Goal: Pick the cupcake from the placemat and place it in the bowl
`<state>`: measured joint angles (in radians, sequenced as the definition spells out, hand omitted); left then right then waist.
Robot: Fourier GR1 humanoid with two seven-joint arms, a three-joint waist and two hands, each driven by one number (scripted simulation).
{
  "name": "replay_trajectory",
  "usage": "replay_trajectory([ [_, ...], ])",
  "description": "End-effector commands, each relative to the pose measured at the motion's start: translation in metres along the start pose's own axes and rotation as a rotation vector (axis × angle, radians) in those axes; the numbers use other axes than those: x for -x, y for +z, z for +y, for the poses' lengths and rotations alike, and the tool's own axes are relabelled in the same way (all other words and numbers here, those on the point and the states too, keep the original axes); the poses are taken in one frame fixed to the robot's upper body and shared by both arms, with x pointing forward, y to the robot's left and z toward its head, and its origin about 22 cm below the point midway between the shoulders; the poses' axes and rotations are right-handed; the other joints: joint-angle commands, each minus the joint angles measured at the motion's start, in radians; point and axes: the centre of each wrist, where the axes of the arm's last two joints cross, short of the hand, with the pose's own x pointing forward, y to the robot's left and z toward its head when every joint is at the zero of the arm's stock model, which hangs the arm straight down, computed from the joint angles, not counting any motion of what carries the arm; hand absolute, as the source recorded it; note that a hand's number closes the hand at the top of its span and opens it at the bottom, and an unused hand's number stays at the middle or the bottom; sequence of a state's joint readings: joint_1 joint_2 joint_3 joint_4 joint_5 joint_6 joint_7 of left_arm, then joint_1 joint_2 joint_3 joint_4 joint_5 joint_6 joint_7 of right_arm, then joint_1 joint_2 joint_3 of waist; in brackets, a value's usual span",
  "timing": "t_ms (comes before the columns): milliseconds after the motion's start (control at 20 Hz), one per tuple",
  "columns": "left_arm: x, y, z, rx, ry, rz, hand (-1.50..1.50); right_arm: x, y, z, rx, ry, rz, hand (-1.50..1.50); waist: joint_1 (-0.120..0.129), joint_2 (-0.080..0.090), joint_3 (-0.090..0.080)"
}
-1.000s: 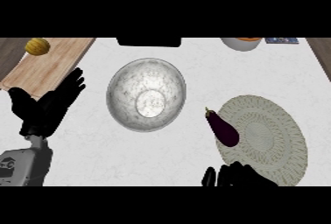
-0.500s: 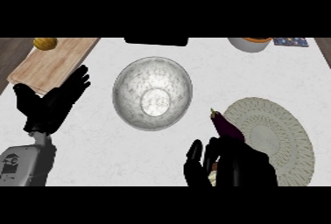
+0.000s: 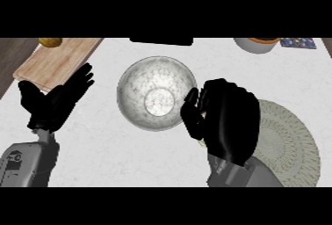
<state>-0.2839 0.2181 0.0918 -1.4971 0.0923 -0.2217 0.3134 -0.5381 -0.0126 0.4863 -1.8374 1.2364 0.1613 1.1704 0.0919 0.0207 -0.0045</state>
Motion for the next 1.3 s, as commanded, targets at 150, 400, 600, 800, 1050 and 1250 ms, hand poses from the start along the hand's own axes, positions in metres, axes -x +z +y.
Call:
replay_trajectory([
  [150,-0.003,-0.005,0.000,0.029,0.000,-0.004,0.00,-0.032,-0.070,0.018,-0.118,-0.089,0.212,1.50,0.011,0.007,0.003],
  [400,0.000,-0.005,-0.003,0.027,0.018,0.005,0.00,-0.047,-0.107,0.041,-0.163,-0.104,0.216,1.50,0.020,0.009,0.003],
  [600,0.000,-0.007,-0.014,0.024,0.007,-0.014,0.00,-0.022,-0.133,0.043,-0.201,-0.340,0.348,1.50,0.023,0.016,0.006],
  [800,-0.006,-0.010,-0.009,0.037,-0.018,-0.020,0.00,-0.013,-0.146,0.059,-0.148,-0.491,0.355,-1.50,0.032,0.021,0.006],
  [1050,-0.004,-0.012,-0.016,0.023,0.005,-0.022,0.00,-0.032,-0.152,0.076,-0.051,-0.527,0.290,-1.50,0.016,0.010,0.004],
  [1250,-0.011,-0.013,-0.002,0.008,-0.003,-0.028,0.00,-0.033,-0.157,0.093,0.042,-0.485,0.251,-1.50,0.007,0.008,0.004],
])
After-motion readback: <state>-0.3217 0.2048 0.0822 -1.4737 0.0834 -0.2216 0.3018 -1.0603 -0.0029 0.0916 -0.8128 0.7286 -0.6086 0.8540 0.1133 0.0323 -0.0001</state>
